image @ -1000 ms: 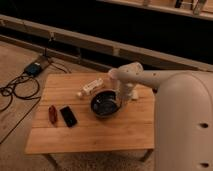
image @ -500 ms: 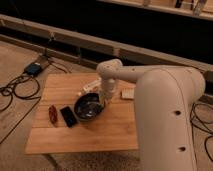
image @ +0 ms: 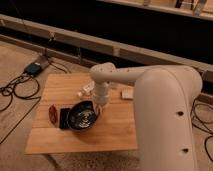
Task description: Drag the ceramic bowl in a circle
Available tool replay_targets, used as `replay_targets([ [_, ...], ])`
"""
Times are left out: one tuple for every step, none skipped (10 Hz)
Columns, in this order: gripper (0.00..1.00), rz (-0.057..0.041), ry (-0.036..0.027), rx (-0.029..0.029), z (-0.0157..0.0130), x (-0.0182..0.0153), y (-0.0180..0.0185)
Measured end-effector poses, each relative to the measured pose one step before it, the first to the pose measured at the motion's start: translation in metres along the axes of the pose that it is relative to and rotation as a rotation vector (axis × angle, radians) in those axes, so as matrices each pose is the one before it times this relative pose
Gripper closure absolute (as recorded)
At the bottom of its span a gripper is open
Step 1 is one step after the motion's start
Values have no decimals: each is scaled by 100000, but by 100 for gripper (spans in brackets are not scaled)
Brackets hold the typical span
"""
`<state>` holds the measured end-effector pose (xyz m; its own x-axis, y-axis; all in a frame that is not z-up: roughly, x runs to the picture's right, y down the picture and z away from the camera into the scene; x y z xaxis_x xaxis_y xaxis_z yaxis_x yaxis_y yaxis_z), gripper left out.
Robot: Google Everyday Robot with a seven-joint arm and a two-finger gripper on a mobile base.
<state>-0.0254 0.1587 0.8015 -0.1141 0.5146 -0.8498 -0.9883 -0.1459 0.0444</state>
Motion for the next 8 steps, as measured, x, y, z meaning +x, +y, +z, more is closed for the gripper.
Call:
replay_targets([
  [92,1555,1929,187,204,1132,-595],
  [92,3028,2451,-35,324,1645,-1106],
  [92,4193,1700,-330,279,1478,-1514],
  [92,3912,597,-580,151,812,-1409],
  [92,5545,704,-999,344,772,-2016],
  [92,4113,540,-649,362,329,-1565],
  [92,4584,83,-917,343,-81,-1665],
  [92,4186,-544,-948,183,-509,-1470],
])
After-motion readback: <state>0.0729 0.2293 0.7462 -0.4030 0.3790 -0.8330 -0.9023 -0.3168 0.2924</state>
